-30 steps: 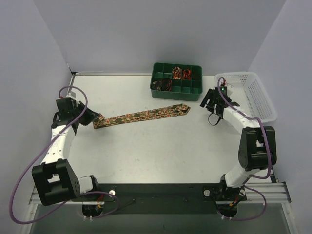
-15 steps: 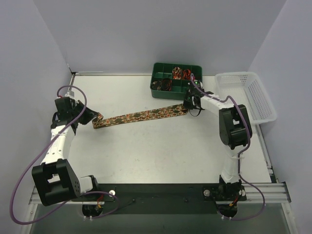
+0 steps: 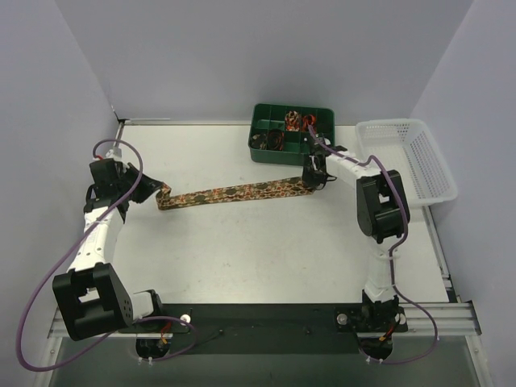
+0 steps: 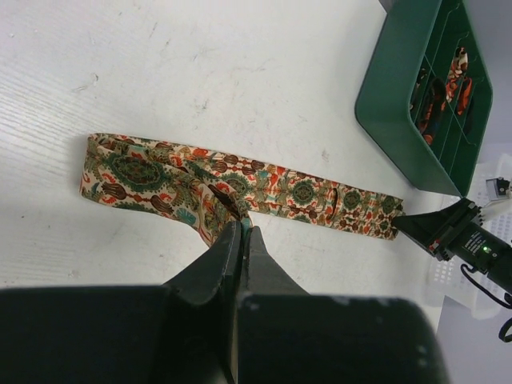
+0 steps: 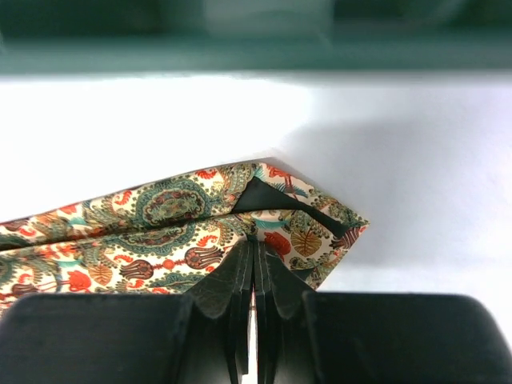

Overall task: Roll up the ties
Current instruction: Flatten out the tie at the center of the board.

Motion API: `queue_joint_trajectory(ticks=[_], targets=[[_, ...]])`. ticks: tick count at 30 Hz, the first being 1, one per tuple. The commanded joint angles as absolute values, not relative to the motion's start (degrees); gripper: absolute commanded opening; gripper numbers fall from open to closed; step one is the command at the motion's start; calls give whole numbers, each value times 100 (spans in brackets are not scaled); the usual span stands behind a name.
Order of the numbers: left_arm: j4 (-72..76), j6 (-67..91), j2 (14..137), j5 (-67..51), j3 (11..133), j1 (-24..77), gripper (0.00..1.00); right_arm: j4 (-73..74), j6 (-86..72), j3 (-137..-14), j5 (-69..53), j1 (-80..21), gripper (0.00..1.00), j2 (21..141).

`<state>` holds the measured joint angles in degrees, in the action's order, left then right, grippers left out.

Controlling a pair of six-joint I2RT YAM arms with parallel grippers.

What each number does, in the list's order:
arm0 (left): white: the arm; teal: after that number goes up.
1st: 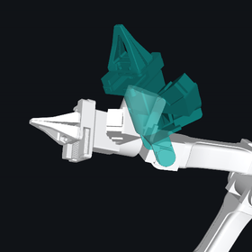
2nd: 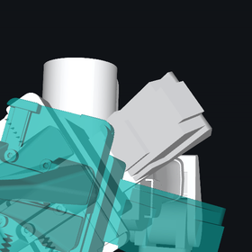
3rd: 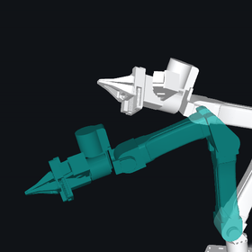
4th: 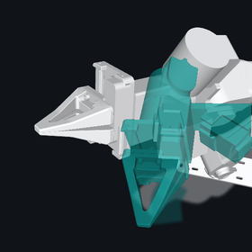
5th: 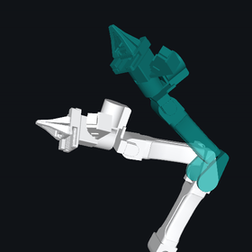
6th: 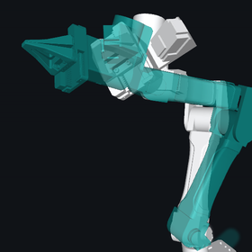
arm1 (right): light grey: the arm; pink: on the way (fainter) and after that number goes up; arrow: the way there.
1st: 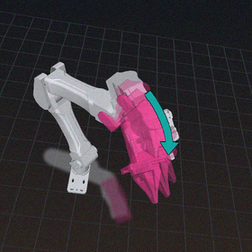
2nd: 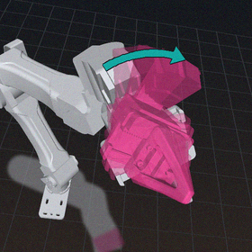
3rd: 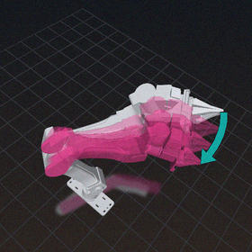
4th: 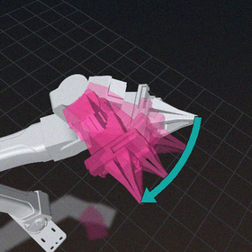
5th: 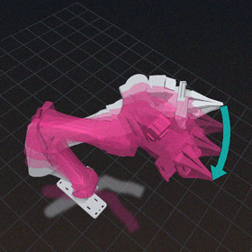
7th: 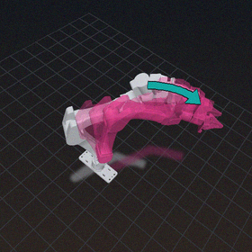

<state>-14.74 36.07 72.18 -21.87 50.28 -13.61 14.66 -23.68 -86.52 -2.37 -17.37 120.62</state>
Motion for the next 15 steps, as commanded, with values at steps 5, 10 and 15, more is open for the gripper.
queue_joint_trajectory(ticks=[5, 10, 15], targets=[[-774, 3805, 7216, -2672, 5159, -1292, 0, 2970, -2092, -7885, 685, -1609, 0, 11549], [-624, 3876, 7295, -2742, 5107, -1038, 0, 3190, -2197, -7384, 896, -1354, 0, 11031], [-554, 3937, 7295, -2865, 5045, -967, 0, 3612, -2303, -6901, 1291, -1160, 0, 10575]])
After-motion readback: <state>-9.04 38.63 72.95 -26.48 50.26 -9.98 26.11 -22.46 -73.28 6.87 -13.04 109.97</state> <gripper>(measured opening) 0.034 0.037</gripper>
